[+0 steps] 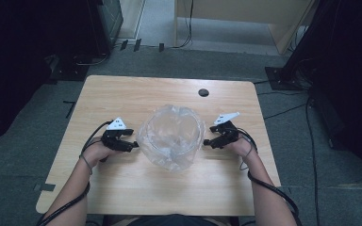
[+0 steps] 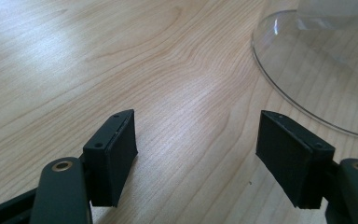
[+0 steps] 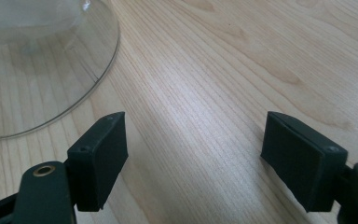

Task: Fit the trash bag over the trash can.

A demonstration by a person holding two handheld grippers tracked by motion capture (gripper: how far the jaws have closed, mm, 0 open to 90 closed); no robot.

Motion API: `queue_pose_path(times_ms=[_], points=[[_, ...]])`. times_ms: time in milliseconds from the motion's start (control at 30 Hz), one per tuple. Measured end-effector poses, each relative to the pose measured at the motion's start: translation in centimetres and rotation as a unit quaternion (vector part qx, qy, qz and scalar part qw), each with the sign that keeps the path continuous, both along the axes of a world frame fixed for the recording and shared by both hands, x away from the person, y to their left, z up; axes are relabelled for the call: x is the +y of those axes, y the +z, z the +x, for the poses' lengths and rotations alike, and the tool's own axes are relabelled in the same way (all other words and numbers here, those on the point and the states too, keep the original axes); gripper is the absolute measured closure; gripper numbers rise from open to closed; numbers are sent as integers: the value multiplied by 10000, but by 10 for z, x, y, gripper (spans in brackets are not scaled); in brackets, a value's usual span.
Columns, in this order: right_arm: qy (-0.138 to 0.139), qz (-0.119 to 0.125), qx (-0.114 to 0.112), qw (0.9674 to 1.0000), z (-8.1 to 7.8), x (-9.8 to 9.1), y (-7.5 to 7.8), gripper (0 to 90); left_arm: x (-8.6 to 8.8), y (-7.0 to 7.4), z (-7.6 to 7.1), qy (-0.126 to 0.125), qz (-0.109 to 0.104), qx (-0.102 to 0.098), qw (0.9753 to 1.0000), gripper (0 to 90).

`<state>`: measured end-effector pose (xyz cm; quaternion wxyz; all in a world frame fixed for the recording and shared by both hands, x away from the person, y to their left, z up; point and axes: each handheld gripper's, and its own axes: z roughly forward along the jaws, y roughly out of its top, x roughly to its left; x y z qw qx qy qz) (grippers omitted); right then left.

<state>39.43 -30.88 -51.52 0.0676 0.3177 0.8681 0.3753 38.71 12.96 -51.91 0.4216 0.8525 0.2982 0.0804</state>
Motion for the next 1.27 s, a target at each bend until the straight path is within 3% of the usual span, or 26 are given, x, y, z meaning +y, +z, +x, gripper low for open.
queue_pose_path(times_ms=[133, 200, 433, 733, 1267], points=[[-71, -3, -102, 9999, 0, 3, -2, 171, -1, 0, 0, 61, 42, 43, 10000, 267], [-165, 56, -76, 9998, 1, 5, -3, 153, 0, 0, 0, 68, 38, 48, 10000, 267], [-521, 174, -309, 9980, 2, 12, -9, 112, -4, 0, 0, 87, 102, 38, 9999, 219], [-488, -14, -451, 9978, 2, 17, -10, 104, -5, -1, 1, 153, 79, 46, 9998, 215], [-492, -29, -458, 9977, 1, 18, -10, 104, -5, -1, 1, 156, 100, 39, 9998, 215]])
